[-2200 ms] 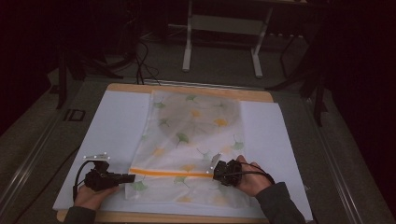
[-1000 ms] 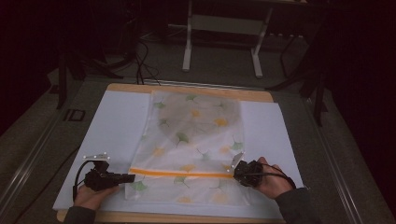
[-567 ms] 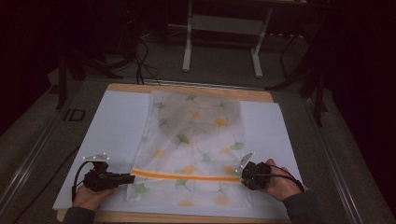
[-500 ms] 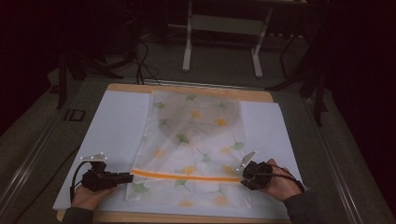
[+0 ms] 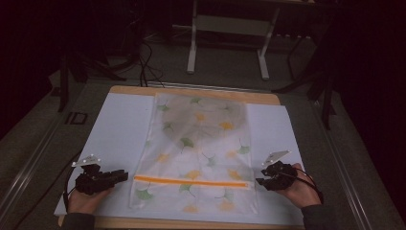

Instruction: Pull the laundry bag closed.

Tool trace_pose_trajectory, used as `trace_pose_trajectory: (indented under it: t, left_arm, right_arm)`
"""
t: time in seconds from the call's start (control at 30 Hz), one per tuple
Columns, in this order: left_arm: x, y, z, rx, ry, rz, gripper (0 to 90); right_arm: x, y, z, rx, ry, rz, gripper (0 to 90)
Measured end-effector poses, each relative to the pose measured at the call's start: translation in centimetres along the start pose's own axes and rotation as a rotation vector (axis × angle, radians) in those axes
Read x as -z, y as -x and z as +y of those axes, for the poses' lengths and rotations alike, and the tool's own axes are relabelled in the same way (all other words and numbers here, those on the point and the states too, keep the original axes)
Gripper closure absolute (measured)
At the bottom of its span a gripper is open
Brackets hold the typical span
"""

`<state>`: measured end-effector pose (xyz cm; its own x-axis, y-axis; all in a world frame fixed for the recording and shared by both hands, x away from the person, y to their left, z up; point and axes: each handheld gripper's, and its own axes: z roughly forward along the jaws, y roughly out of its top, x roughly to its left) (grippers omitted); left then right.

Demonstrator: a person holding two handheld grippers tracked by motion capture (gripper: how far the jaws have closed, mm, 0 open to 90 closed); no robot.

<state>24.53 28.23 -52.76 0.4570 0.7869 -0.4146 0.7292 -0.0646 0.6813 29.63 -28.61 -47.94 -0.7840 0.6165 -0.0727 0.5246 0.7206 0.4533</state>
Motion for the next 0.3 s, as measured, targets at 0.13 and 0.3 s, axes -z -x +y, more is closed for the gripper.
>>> trace_pose_trajectory:
  t: [0.13,0.3]
  left_arm:
    - [-0.1,0.2,0.1,-0.024,0.005,0.056,67.7]
    - [0.0,0.4,0.2,-0.045,0.033,0.112,66.5]
  right_arm:
    - [0.3,0.5,-1.4,-0.069,0.056,-0.027,58.0]
    - [0.4,0.7,-2.6,-0.133,0.104,-0.037,58.0]
